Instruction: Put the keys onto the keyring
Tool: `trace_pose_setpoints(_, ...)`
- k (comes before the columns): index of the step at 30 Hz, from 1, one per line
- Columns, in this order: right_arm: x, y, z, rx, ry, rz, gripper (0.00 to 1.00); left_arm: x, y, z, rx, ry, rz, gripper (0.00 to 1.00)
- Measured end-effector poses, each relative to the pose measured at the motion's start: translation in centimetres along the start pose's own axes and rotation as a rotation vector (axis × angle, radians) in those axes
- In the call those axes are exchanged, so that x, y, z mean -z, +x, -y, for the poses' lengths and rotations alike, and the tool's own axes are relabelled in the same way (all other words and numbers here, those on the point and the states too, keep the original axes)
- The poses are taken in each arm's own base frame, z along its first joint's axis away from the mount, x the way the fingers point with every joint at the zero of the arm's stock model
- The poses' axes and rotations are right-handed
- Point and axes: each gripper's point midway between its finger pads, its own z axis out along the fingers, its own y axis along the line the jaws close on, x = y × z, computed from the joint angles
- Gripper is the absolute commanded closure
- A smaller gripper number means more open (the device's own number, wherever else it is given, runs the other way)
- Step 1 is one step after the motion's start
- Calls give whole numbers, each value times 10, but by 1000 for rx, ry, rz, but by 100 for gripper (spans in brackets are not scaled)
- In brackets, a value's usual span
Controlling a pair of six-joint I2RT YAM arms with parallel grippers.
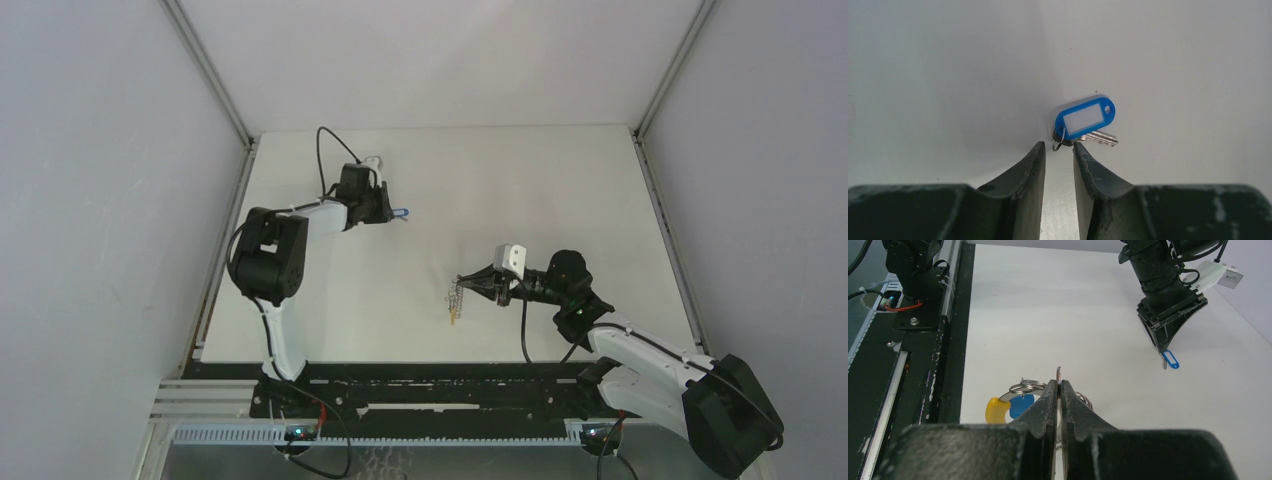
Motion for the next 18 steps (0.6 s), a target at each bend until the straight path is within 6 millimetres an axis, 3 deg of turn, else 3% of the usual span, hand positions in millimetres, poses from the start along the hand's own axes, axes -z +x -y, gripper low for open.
trace_pose_setpoints(18, 0, 0, 0, 0, -1, 0, 100, -1, 4, 8, -77, 8, -5, 73)
